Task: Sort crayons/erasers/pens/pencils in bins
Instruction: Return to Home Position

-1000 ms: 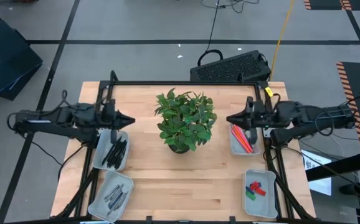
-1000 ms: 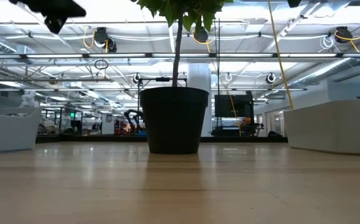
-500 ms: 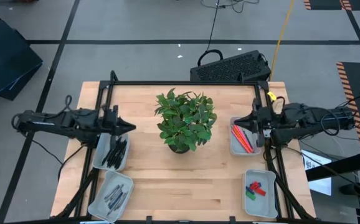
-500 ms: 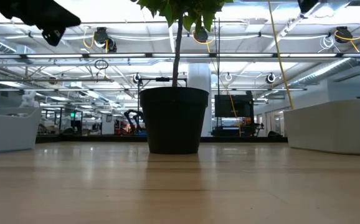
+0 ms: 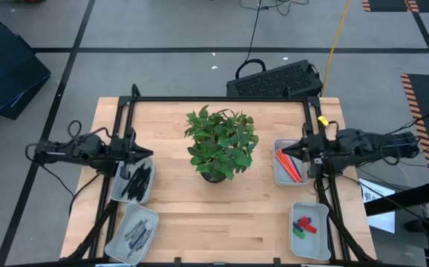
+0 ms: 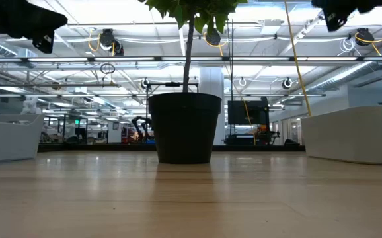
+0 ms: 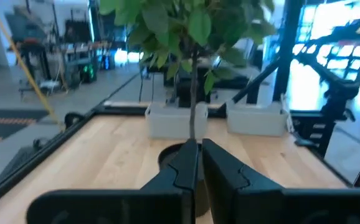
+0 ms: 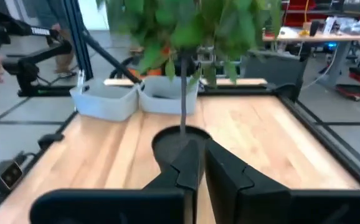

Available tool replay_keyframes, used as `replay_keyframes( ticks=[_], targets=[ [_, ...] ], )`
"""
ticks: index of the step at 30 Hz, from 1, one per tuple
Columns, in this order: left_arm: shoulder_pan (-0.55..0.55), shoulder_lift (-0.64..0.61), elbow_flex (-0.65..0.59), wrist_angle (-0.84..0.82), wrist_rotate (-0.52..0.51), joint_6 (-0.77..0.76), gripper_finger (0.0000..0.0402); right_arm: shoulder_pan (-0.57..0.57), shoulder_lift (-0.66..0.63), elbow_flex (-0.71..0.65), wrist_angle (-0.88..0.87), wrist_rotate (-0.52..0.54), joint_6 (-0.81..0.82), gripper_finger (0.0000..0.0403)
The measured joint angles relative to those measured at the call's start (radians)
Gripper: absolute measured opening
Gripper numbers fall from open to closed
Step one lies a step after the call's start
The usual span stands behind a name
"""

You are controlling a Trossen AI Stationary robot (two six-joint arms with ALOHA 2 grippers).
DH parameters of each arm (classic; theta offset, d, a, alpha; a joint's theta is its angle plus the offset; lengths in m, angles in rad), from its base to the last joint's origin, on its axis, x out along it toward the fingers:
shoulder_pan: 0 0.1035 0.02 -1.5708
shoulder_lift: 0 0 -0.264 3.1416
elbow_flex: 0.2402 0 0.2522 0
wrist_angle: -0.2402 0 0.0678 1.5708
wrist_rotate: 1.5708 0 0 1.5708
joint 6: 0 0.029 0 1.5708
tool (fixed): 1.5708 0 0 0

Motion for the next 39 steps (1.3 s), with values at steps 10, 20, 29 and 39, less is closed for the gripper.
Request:
replay_keyframes(
  ticks=[10, 20, 29, 39],
  targets=[
    [0.002, -0.037, -0.193, 0.252, 0.041, 0.028, 0.0026, 0.000, -0.169, -0.124, 0.051, -0.072, -0.056, 0.0020],
    [0.002, -0.015, -0.267, 0.249, 0.080, -0.035, 0.0026, -0.004, -0.350, -0.273, 0.169, -0.050, -0.014, 0.0020],
    [0.002, 0.020, -0.266, 0.249, 0.080, -0.039, 0.0026, -0.025, -0.364, -0.580, 0.703, -0.054, 0.016, 0.0020],
    [0.002, 0.033, -0.269, 0.273, 0.069, -0.039, 0.0026, -0.076, -0.315, -0.589, 0.553, -0.155, -0.036, 0.0020]
  ],
)
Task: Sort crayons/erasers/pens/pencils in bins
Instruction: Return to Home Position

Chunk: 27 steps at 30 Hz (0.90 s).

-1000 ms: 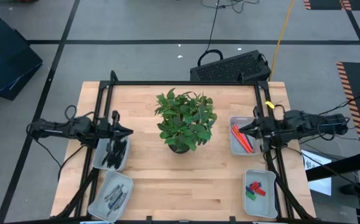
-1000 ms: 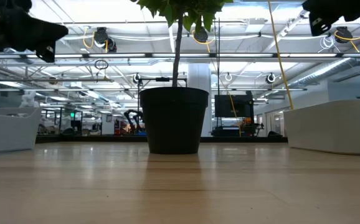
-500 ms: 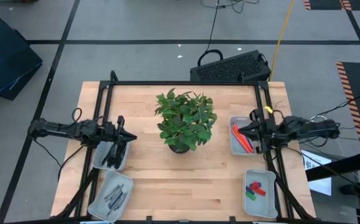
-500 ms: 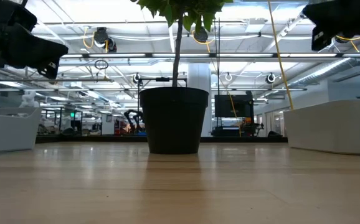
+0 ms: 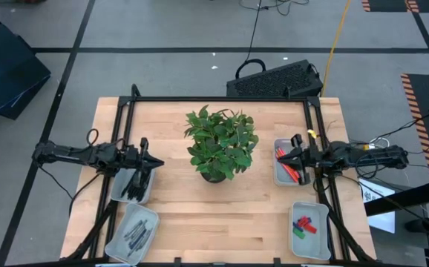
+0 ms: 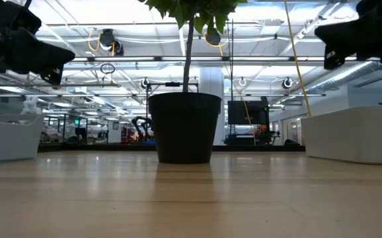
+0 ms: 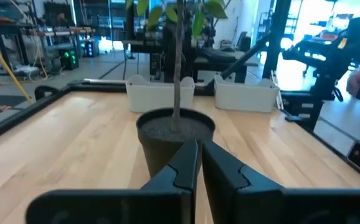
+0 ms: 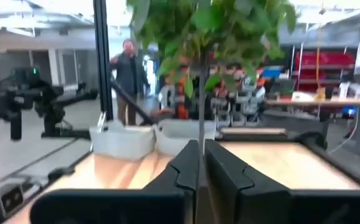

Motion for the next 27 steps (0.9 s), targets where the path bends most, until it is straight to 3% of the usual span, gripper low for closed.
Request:
replay_keyframes(
  ticks=[5, 9, 15, 21, 27],
  targets=[
    [0.000, 0.002, 0.000, 0.014, 0.000, 0.000, 0.0026, 0.000, 0.008, -0.001, -0.024, 0.003, -0.122, 0.0020],
    [0.000, 0.002, 0.000, 0.015, 0.000, 0.000, 0.0026, 0.000, 0.007, -0.002, 0.015, 0.000, -0.076, 0.0020],
    [0.000, 0.002, 0.000, 0.016, 0.000, 0.000, 0.0026, 0.000, 0.007, -0.003, -0.043, 0.005, -0.173, 0.0020],
    [0.000, 0.002, 0.000, 0.015, 0.000, 0.000, 0.0026, -0.053, -0.053, -0.003, -0.179, -0.023, -0.082, 0.0020],
    [0.000, 0.002, 0.001, 0.015, 0.000, 0.000, 0.0026, -0.099, -0.053, -0.003, -0.186, -0.028, -0.108, 0.0020]
  ],
)
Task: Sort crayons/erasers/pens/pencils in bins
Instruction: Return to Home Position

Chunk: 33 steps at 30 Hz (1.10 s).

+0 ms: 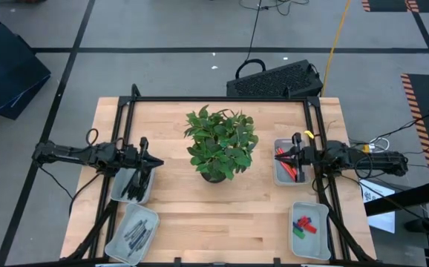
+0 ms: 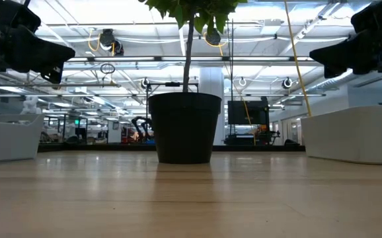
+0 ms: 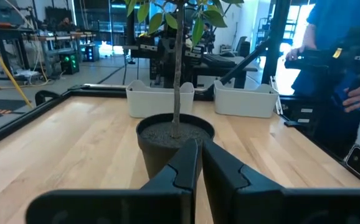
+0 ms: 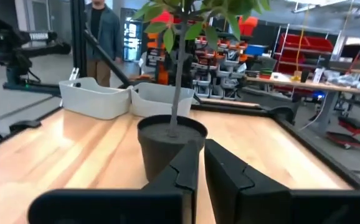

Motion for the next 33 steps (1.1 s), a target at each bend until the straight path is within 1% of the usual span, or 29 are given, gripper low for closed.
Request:
replay_keyframes(
  ticks=[2, 33],
  targets=[
    [0.000, 0.000, 0.000, 0.000, 0.000, 0.000, 0.0026, 0.000, 0.000, 0.000, 0.007, -0.002, -0.022, 0.0020],
    [0.000, 0.000, 0.000, 0.000, 0.000, 0.000, 0.0026, 0.000, 0.004, 0.000, 0.001, 0.000, -0.017, 0.0020]
  ],
)
